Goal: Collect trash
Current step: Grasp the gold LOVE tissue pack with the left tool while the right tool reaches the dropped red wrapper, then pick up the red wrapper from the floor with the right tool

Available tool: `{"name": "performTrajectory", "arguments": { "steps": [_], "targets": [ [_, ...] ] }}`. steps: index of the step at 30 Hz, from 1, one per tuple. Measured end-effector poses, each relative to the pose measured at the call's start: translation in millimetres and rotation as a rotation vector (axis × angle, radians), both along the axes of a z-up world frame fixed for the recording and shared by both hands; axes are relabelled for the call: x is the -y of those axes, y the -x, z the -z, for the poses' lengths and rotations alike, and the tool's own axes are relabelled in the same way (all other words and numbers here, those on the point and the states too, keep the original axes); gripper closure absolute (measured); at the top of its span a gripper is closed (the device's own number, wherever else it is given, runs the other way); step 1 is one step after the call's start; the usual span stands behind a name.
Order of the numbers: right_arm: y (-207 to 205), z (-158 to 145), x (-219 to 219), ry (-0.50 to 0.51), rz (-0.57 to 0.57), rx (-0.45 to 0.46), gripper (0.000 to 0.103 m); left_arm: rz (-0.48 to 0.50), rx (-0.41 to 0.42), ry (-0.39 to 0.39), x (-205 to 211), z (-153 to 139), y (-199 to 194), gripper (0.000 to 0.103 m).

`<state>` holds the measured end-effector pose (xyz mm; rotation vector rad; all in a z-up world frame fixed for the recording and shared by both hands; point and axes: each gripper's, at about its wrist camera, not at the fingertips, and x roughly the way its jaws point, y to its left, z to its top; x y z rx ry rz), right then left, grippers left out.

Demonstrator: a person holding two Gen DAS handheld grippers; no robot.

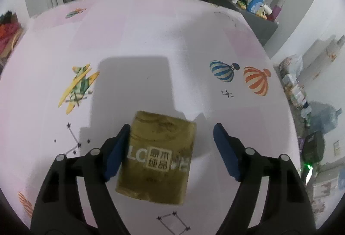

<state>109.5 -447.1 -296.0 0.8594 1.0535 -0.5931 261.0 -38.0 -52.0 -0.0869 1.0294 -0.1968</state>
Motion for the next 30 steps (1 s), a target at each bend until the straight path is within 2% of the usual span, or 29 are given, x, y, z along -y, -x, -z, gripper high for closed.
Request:
{"name": "performTrajectory", "arguments": {
  "steps": [3,7,10,19,22,26,30],
  "targets": [
    [-29.1,31.4,6.0,-0.013,-0.023,-0.016,0.043,-0.006,0.005,-0.038,6.4,-0.3,-6.7,0.040],
    [-62.1,76.7,15.7,-0.013,0.036,-0.040,0.043,-0.005,0.012,-0.064,14.1,-1.4,-16.4,0.045],
    [-91.5,115.9,12.9,0.016,0.043,-0.116,0.043,0.008,0.011,-0.076,20.5,-1.8,-22.1,0.045],
    [-182.4,201.1,6.6,0.193,-0.201,-0.301,0.043,0.058,0.020,-0.074,28.4,-0.7,-32.6,0.047],
    [-194.0,219.0,15.4,0.195,-0.230,-0.340,0.043,0.083,0.026,-0.068,32.5,-0.2,-35.7,0.047],
    [-202.0,242.3,29.2,0.162,-0.236,-0.363,0.043,0.119,0.037,-0.007,36.0,0.2,-35.7,0.048],
    [-203.1,250.8,37.2,0.175,-0.234,-0.357,0.056,0.156,0.049,0.036,41.1,0.7,-36.5,0.048]
  ]
}}
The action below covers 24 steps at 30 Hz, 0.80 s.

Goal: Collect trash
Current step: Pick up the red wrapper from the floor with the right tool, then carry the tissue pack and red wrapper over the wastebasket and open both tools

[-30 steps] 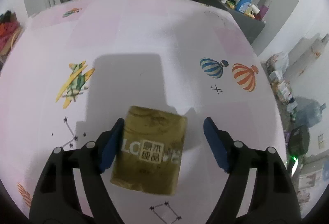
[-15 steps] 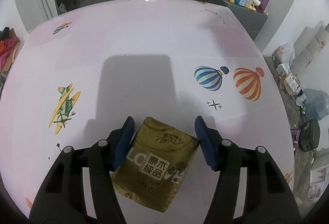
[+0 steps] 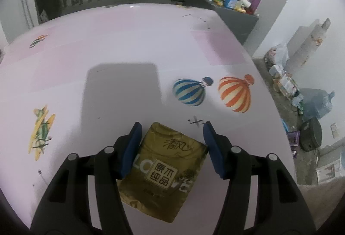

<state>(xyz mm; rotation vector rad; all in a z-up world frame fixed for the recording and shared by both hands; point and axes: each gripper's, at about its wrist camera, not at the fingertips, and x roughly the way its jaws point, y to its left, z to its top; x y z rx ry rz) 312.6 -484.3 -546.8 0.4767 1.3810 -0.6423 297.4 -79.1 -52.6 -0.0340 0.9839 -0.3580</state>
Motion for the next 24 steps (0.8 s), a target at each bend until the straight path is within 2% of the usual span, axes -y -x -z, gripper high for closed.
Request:
{"name": "performTrajectory", "arguments": {
  "steps": [3,6,7,8,15,20,24],
  "targets": [
    [-0.3,-1.1,3.5,-0.037,-0.007,0.022,0.076,0.021,0.003,0.027,2.8,0.6,0.8,0.048],
    [5.3,-3.2,6.3,-0.051,0.018,0.012,0.081,0.019,0.002,0.039,3.8,0.7,0.9,0.048],
    [7.4,-3.8,6.7,-0.055,0.024,0.011,0.089,0.017,0.000,0.045,3.4,0.5,1.4,0.048],
    [11.2,-5.6,6.0,-0.050,0.021,0.006,0.092,0.015,0.001,0.048,2.8,0.0,2.8,0.048],
    [40.6,-48.0,-16.7,-0.012,-0.091,0.039,0.094,0.005,0.011,0.096,-3.6,-9.7,15.3,0.048],
    [96.3,-97.4,-27.5,-0.025,-0.103,0.114,0.094,0.020,0.050,0.106,1.4,-24.2,28.1,0.048],
    [144.3,-137.9,-36.6,-0.029,-0.103,0.190,0.094,0.084,0.092,0.129,17.8,-40.6,41.2,0.048]
  ]
}}
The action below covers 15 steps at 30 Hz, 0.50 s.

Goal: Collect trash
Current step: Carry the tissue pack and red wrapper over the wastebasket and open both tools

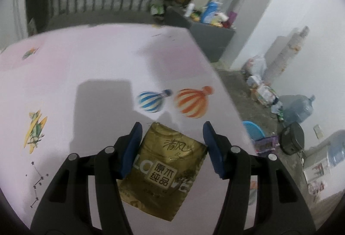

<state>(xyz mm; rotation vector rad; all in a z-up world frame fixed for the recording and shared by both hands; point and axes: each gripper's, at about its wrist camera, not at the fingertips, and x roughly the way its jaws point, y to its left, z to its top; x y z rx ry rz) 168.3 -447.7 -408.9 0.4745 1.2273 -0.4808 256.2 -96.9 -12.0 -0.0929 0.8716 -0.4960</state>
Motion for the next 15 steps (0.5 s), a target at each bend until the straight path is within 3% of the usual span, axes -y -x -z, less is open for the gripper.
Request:
{"name": "performTrajectory", "arguments": {
  "steps": [7,10,15],
  "targets": [
    [74.9,-123.1,3.3,0.055,0.021,0.204,0.094,0.201,0.005,0.085,71.1,-24.4,14.1,0.048],
    [98.6,-175.7,15.6,0.099,0.039,0.302,0.094,0.302,-0.046,0.127,114.7,-30.3,12.7,0.048],
    [111.6,-229.5,50.9,0.155,0.076,0.427,0.094,0.464,-0.179,0.132,210.5,-24.0,3.6,0.048]
  ]
}}
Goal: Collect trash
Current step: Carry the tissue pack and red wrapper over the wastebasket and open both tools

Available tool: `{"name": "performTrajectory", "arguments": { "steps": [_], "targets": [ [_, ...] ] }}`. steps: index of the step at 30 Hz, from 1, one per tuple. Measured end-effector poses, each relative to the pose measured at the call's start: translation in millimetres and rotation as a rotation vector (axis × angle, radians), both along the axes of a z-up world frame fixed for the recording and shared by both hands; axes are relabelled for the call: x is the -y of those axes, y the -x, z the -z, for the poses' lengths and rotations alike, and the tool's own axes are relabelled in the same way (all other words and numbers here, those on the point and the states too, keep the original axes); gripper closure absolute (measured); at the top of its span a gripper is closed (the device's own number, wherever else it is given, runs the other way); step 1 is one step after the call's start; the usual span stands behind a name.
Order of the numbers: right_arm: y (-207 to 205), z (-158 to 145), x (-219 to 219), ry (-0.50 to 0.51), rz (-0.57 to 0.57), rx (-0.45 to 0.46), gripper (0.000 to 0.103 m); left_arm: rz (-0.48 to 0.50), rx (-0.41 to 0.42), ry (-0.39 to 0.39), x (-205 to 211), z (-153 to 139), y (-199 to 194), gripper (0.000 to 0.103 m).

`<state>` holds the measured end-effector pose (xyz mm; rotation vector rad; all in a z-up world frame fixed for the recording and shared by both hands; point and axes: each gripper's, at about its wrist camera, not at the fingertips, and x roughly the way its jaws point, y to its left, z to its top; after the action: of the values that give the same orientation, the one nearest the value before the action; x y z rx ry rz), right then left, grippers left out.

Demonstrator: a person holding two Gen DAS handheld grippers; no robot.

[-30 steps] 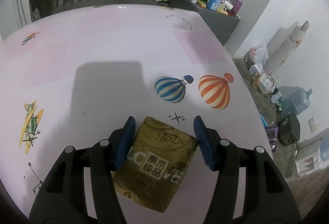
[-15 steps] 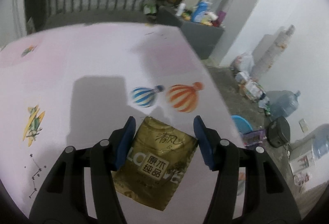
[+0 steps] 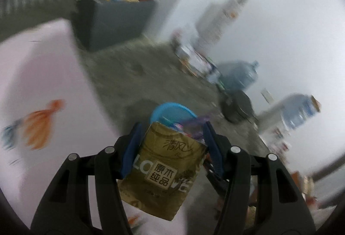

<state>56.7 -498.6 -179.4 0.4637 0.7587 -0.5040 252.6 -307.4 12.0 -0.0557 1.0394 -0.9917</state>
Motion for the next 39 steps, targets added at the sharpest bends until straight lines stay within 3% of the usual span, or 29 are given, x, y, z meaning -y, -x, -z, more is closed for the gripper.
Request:
{"name": "performTrajectory", "arguments": {
  "steps": [5,10,11,12,14,16,18,21,27,30,34,39],
  "targets": [
    [-21.2,0.5,45.2,0.027,0.028,0.029,0.094,0.152,-0.053,-0.085,121.1,30.8,-10.9,0.048],
    [-59.3,38.3,89.7,0.004,0.050,0.011,0.094,0.230,-0.015,-0.224,228.2,89.5,-23.5,0.046],
    [-62.3,43.3,95.6,0.005,0.062,0.007,0.093,0.229,-0.028,-0.245,241.5,101.9,-27.1,0.044],
    [-67.7,53.5,101.2,-0.005,0.065,-0.003,0.092,0.225,-0.042,-0.260,253.5,114.8,-30.6,0.034],
    [-77.5,73.6,111.2,-0.031,0.073,-0.044,0.085,0.193,-0.050,-0.305,270.8,138.1,-39.4,0.031],
    [-82.2,90.9,118.1,-0.072,0.071,-0.073,0.069,0.161,-0.032,-0.310,274.3,147.9,-44.4,0.031],
    [-79.7,98.1,118.7,-0.071,0.090,-0.092,0.065,0.131,-0.040,-0.302,266.6,148.3,-47.0,0.028],
    [-64.8,90.4,115.4,-0.083,0.112,-0.049,0.057,0.118,-0.034,-0.255,248.9,133.9,-47.3,0.027],
    [-31.8,51.1,105.2,-0.096,0.140,0.050,0.057,0.114,0.096,-0.154,189.9,61.5,-22.2,0.023],
    [-9.3,18.3,96.7,-0.115,0.136,0.133,0.056,0.085,0.142,-0.099,145.4,22.6,-0.2,0.020],
    [31.3,-36.7,80.7,-0.152,0.075,0.318,0.052,0.017,0.216,-0.020,74.3,-24.0,38.2,0.017],
    [33.8,-65.5,70.9,-0.141,-0.044,0.341,0.051,-0.087,0.285,0.037,-14.6,-50.1,89.5,0.015]
  ]
}}
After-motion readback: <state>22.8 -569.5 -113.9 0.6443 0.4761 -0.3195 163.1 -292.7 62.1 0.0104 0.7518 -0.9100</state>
